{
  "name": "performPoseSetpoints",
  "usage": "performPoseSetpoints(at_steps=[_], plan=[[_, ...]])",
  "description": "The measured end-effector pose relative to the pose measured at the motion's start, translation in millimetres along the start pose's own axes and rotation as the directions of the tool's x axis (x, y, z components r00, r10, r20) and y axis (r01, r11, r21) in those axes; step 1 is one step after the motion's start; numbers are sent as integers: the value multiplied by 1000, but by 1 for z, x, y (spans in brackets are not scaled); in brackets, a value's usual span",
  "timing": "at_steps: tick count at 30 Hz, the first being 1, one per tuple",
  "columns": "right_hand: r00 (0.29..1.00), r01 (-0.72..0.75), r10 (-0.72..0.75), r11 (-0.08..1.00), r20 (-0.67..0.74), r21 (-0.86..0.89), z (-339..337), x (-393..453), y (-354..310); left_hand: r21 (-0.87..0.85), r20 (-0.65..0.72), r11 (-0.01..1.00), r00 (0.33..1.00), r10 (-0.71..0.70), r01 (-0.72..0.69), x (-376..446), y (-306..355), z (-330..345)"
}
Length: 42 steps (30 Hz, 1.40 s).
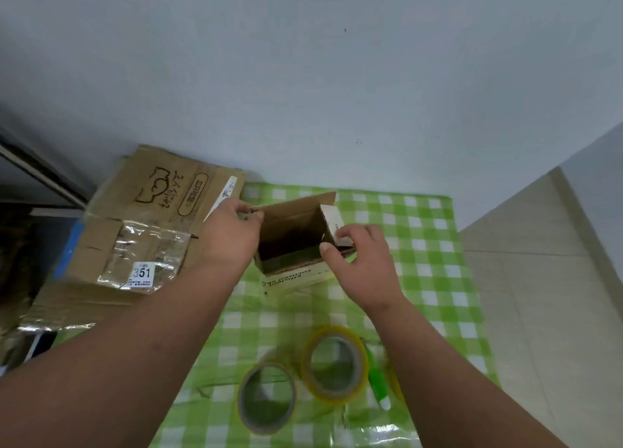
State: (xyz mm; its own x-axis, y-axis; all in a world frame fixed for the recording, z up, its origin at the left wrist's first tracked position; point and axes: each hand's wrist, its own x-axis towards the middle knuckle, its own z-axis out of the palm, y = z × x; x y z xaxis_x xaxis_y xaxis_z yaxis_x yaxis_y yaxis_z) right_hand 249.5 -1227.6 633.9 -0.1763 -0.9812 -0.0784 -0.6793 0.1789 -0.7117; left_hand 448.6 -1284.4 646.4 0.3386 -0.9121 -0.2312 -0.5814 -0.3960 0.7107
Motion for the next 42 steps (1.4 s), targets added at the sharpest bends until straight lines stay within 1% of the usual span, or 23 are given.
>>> performPoseSetpoints(at_steps=[2,4,6,8,10,14,16,18,20,24,28,30,32,33,36,38,42], plan=[[999,54,-54,998,0,34,-2,2,4,-16,-40,1000,999,-25,25,-3,0,2],[994,104,-104,994,20,29,-4,3,8,-51,-78,998,996,-30,26,-9,0,2],[989,132,-133,991,71,10,-6,4,12,-94,-131,996,991,-16,4,-17,-1,2],[985,133,-134,991,110,12,-5,8,15,-68,-155,997,987,34,-45,-26,-2,2],[980,133,-136,991,143,29,-3,11,17,-23,-96,992,987,125,-128,-33,-5,3],[975,123,-133,990,179,62,-1,18,20,-61,34,974,974,222,-220,-43,-10,0],[976,120,-132,990,175,79,0,22,22,-6,121,963,956,268,-269,-46,-11,-4],[977,121,-134,989,167,86,1,25,25,88,198,941,932,304,-326,-48,-12,-5],[977,125,-139,988,161,94,2,26,26,128,211,925,921,327,-357,-45,-13,-6],[983,105,-125,983,132,152,7,28,28,43,186,952,938,292,-304,-34,-16,-6],[996,38,-50,989,78,145,14,31,28,-8,111,967,961,254,-255,-26,-20,-1],[996,11,-24,988,82,154,14,31,30,-44,110,970,964,244,-240,-23,-23,1],[993,39,-55,989,106,145,12,34,31,-52,139,969,959,247,-242,-17,-26,2],[988,72,-86,991,125,110,10,35,30,-29,158,969,956,247,-245,-13,-27,1],[965,180,-174,984,194,-13,6,46,24,112,195,952,945,261,-286,-7,-23,-4],[958,206,-192,978,214,-41,7,50,22,126,154,946,948,278,-298,-9,-22,-3],[965,220,-215,975,152,-16,10,45,25,83,96,938,939,330,-338,-25,-32,6]])
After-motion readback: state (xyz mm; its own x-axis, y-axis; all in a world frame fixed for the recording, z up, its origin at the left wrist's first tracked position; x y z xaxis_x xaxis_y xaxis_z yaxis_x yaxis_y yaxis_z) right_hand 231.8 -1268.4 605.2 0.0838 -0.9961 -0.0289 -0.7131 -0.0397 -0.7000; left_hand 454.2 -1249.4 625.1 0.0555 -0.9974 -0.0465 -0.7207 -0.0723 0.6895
